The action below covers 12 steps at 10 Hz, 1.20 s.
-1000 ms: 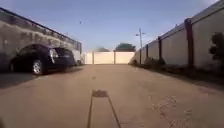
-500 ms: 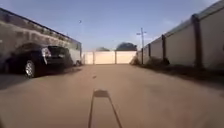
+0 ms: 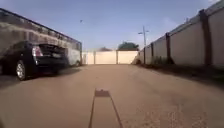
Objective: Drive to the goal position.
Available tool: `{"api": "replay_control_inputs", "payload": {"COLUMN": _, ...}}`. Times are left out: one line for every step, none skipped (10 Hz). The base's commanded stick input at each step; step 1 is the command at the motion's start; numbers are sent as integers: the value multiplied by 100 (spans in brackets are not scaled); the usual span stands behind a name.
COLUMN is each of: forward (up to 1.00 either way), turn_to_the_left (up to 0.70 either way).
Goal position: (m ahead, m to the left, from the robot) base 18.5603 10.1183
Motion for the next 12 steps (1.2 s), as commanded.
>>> {"api": "replay_control_inputs", "payload": {"forward": 100, "turn_to_the_left": 0}}
{"api": "replay_control_inputs", "payload": {"forward": 100, "turn_to_the_left": 0}}
{"api": "replay_control_inputs", "payload": {"forward": 100, "turn_to_the_left": 0}}
{"api": "replay_control_inputs", "payload": {"forward": 100, "turn_to_the_left": 0}}
{"api": "replay_control_inputs", "payload": {"forward": 100, "turn_to_the_left": 0}}
{"api": "replay_control_inputs", "payload": {"forward": 100, "turn_to_the_left": 0}}
{"api": "replay_control_inputs", "payload": {"forward": 100, "turn_to_the_left": 0}}
{"api": "replay_control_inputs", "payload": {"forward": 100, "turn_to_the_left": 0}}
{"api": "replay_control_inputs", "payload": {"forward": 100, "turn_to_the_left": 0}}
{"api": "replay_control_inputs", "payload": {"forward": 100, "turn_to_the_left": 0}}
{"api": "replay_control_inputs", "payload": {"forward": 100, "turn_to_the_left": 0}}
{"api": "replay_control_inputs", "payload": {"forward": 100, "turn_to_the_left": 0}}
